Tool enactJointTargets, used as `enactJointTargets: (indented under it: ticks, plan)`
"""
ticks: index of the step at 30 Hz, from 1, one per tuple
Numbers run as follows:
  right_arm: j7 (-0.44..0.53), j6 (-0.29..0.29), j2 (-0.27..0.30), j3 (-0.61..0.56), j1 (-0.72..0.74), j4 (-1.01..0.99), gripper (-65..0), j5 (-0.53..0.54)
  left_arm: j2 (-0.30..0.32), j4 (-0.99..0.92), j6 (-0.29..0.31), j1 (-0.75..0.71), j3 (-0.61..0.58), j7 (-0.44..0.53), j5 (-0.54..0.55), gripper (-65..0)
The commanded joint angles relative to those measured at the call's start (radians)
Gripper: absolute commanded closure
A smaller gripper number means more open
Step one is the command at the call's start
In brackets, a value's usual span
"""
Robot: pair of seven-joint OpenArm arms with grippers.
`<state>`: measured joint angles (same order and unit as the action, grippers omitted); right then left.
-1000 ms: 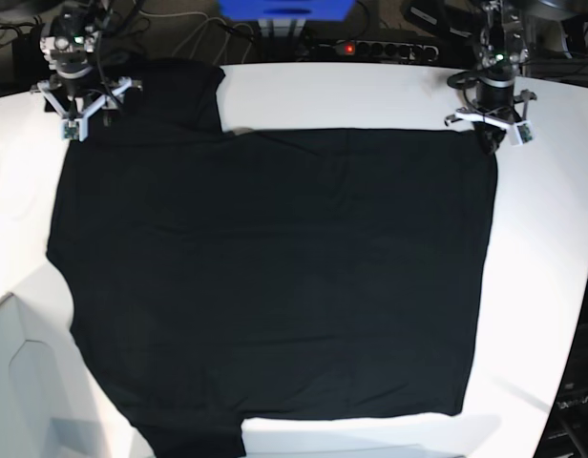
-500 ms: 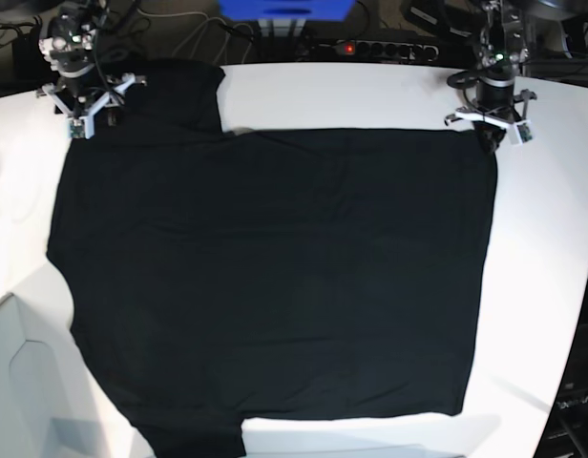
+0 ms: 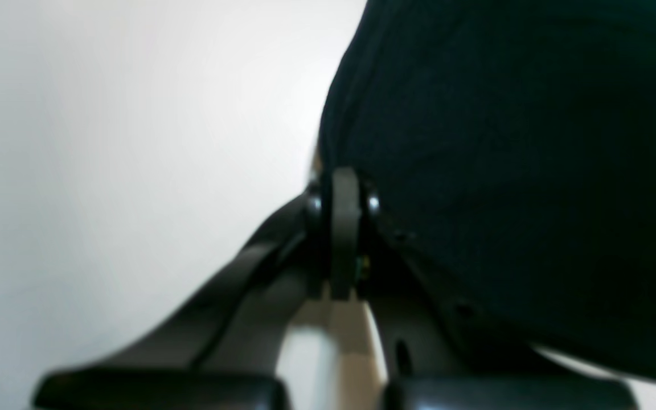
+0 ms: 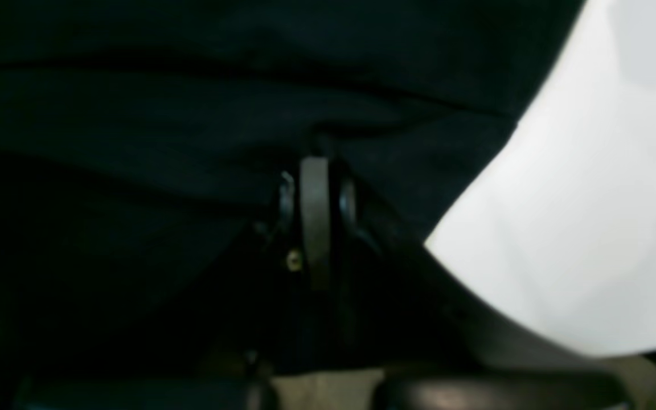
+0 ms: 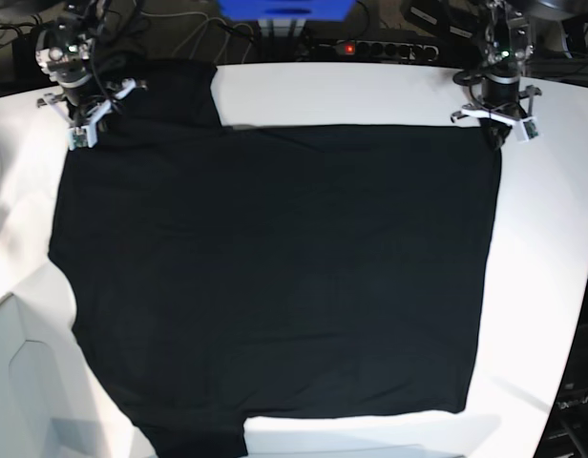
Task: Fold the T-shirt properly
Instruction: 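Lower both grippers onto the shirt's shoulder corners and close them, then drag the gripped shoulder edge toward the hem with both grippers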
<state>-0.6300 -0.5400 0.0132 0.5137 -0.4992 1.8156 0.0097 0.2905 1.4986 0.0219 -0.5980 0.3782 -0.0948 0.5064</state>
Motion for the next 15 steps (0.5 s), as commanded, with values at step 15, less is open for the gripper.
enactJointTargets:
  ticks: [15]
  plan:
    - [0.003,-0.013,0.003,0.033,0.026,0.187,0.0,-0.012,0.009,0.135,-0.017,-0.033,0.026,-0.026,-0.002,0.0]
